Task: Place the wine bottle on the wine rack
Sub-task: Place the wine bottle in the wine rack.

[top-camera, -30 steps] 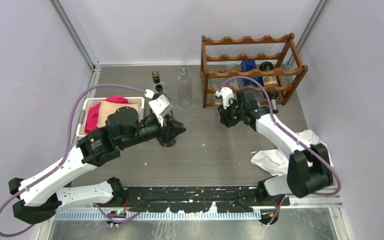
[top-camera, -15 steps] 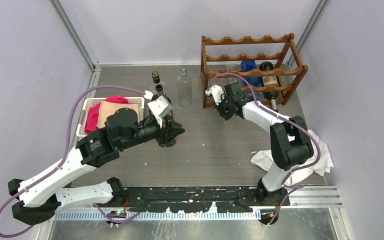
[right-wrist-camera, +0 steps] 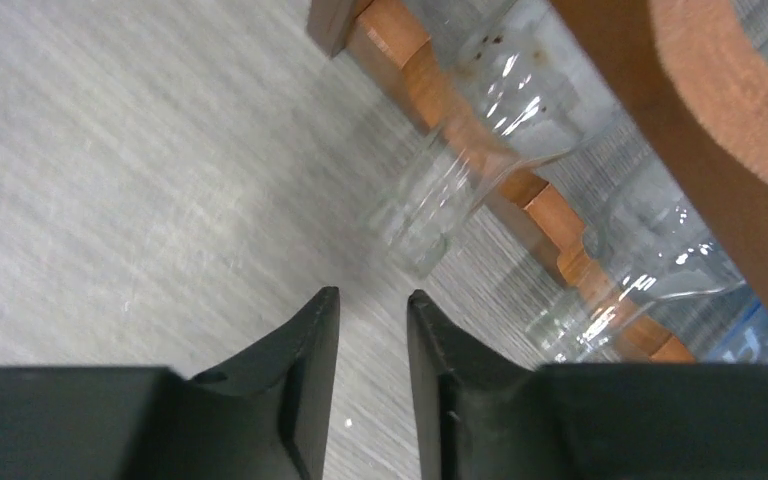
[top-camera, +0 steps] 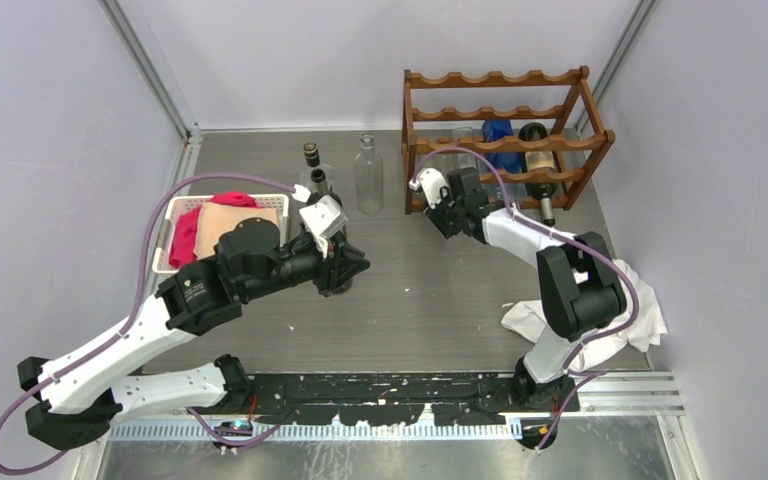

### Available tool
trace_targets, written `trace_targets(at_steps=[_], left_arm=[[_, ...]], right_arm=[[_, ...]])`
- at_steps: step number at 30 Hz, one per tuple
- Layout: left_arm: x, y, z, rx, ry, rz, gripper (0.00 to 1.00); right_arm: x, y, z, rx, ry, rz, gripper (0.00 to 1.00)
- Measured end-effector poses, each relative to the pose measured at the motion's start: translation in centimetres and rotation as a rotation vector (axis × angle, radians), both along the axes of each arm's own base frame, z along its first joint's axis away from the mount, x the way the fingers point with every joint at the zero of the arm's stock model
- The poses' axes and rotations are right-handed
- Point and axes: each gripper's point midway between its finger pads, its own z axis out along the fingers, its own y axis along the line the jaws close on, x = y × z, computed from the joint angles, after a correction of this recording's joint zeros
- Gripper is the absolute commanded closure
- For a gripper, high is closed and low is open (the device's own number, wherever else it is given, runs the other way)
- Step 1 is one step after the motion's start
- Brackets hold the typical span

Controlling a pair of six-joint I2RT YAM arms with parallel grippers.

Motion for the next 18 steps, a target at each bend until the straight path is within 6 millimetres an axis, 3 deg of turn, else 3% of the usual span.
trace_targets(at_steps=[3, 9, 18], left_arm=[[0.0, 0.0, -0.2, 0.003, 0.002, 0.000, 0.79], [-0.3, 0.4, -0.1, -0.007, -0.006, 0.000, 0.79], [-0.4, 0.7, -0.2, -0.009, -0.008, 0.000, 0.78]], right_arm=[[-1.6, -0.3, 0.9, -0.013, -0.013, 0.071, 0.41], [-3.5, -0.1, 4.0, -0.063, -0.172, 0.320, 0.41], [-1.5, 0.2, 0.4, -0.191, -0.193, 0.584, 0.46]])
